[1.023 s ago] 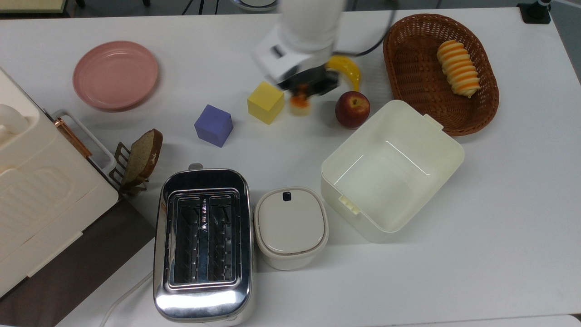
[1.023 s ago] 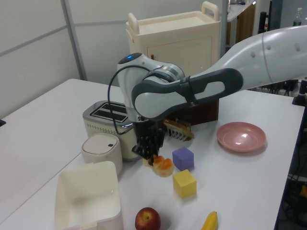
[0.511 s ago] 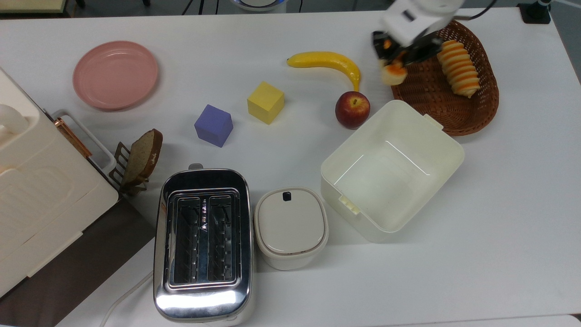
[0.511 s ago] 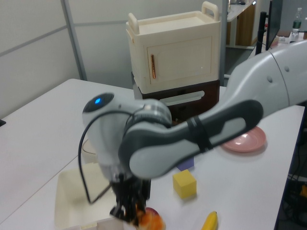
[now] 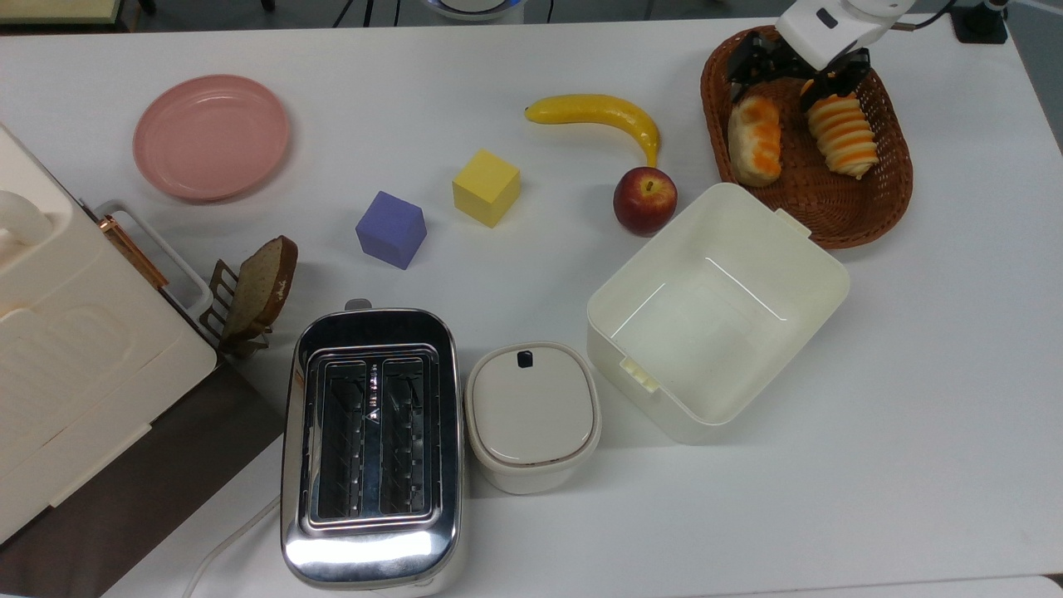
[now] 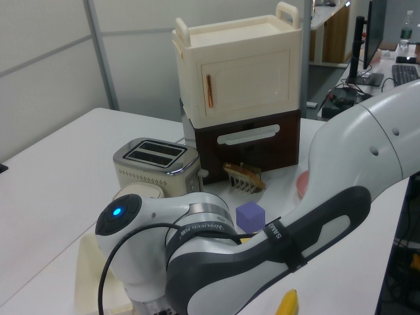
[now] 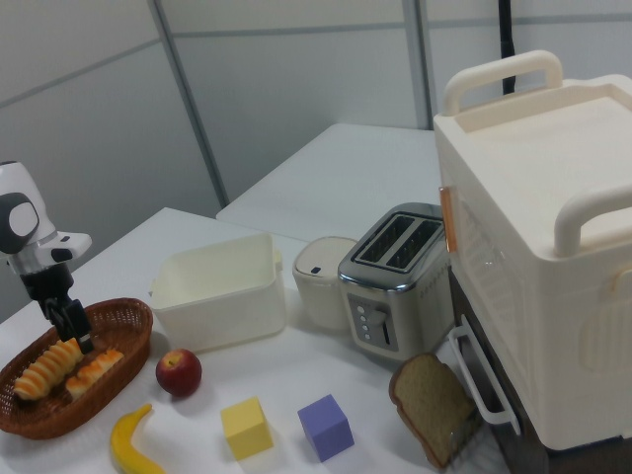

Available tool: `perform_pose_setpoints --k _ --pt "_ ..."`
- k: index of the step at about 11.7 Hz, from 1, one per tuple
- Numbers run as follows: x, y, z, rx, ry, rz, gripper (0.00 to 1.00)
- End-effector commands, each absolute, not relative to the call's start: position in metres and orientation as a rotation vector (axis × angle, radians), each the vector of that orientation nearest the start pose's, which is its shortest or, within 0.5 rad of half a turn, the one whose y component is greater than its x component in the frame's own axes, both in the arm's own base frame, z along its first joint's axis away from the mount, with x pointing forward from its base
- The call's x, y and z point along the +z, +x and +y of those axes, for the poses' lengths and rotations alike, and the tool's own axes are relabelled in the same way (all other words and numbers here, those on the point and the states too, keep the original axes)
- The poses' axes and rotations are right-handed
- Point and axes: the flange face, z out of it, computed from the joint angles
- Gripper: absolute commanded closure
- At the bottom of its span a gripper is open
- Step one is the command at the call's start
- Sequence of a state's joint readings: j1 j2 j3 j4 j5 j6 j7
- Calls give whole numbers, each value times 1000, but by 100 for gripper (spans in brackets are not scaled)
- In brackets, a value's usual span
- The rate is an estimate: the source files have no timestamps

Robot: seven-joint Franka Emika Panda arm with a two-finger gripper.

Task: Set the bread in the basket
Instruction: 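Lower the pastry into the basket beside the bread roll and release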

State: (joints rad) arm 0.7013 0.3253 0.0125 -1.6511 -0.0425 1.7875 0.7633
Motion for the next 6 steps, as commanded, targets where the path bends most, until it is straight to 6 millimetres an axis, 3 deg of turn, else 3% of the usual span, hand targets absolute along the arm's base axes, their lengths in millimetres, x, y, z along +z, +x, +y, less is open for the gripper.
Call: perform_pose_setpoints --k 1,3,6 --pt "422 485 398 167 -3305 101 0" --pt "453 502 343 244 -3320 125 0" --pt "518 530 225 281 -3277 191 0"
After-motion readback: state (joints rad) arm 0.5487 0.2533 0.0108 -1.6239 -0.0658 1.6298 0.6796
